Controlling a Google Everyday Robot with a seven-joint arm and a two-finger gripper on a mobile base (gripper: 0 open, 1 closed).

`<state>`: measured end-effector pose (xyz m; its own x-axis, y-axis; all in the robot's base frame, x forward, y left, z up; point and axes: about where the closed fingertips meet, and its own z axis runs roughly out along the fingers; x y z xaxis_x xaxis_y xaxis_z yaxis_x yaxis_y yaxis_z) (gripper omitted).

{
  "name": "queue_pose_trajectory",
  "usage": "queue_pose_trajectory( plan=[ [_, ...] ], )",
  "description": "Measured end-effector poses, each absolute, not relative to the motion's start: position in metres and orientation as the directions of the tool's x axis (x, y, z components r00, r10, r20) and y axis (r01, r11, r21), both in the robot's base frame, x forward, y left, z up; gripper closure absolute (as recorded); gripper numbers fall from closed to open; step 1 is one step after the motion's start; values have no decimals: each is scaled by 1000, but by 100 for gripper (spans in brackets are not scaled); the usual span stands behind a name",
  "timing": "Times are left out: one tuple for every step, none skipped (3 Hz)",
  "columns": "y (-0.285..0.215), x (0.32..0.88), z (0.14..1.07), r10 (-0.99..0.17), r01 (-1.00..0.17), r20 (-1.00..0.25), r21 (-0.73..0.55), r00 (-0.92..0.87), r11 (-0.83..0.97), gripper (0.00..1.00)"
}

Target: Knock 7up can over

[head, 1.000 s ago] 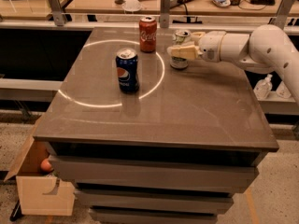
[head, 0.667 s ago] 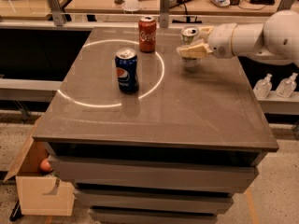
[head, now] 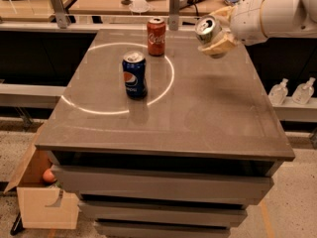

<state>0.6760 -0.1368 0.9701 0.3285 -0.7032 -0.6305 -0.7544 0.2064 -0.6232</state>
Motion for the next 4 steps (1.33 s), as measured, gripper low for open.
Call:
queue_pose_trajectory(
  plan=[
    [-137,676,970,-703,-754,-631,-623,329,206,100],
    [-128,666,964,-734,-770,-560,-633,384,79,100],
    [-107,645,942,-752,-732,-310,-602,582,-318,100],
    [-100,618,915,-699,-702,-229,-484,678,-522,100]
  ],
)
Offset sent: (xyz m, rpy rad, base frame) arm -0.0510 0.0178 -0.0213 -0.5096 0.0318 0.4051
